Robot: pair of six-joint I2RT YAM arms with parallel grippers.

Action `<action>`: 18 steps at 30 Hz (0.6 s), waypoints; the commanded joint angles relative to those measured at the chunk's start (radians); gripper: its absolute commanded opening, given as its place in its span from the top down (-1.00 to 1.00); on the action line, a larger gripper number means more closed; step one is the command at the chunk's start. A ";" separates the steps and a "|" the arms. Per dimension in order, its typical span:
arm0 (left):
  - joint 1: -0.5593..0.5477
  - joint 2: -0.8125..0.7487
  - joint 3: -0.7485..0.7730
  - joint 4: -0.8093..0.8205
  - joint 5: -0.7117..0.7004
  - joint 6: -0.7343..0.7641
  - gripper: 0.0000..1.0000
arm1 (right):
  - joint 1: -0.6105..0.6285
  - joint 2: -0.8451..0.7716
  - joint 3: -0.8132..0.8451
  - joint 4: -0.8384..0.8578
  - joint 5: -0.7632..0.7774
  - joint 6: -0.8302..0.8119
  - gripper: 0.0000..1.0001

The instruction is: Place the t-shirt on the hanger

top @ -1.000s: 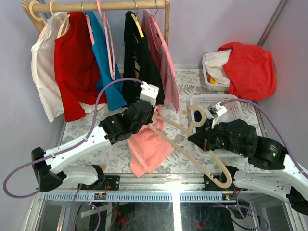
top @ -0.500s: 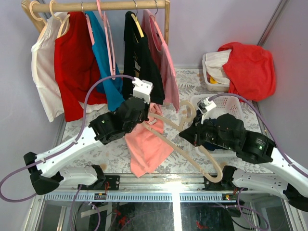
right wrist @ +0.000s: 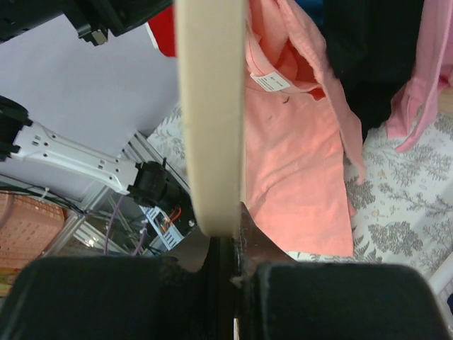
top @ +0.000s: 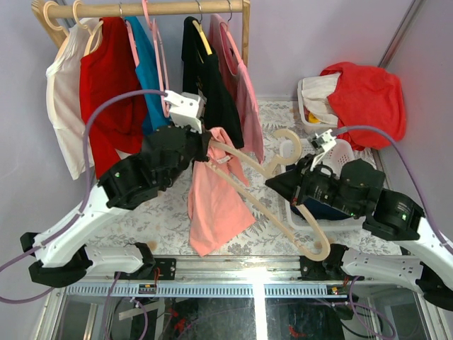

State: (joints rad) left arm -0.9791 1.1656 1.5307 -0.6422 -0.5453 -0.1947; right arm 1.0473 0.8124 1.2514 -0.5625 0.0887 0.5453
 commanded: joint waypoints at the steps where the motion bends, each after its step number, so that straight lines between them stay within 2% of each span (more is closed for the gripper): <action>1: 0.001 -0.019 0.117 -0.027 -0.017 -0.008 1.00 | 0.001 -0.035 0.085 0.094 0.067 -0.037 1.00; 11: 0.000 -0.011 0.241 -0.048 -0.015 -0.018 1.00 | -0.001 0.026 0.237 0.087 0.089 -0.111 1.00; 18: 0.001 -0.004 0.237 -0.049 0.001 -0.027 1.00 | -0.001 0.092 0.236 0.078 0.033 -0.120 1.00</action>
State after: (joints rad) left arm -0.9791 1.1564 1.7500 -0.6998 -0.5529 -0.2127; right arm 1.0473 0.8680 1.4765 -0.5587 0.1375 0.4488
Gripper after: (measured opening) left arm 0.003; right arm 0.061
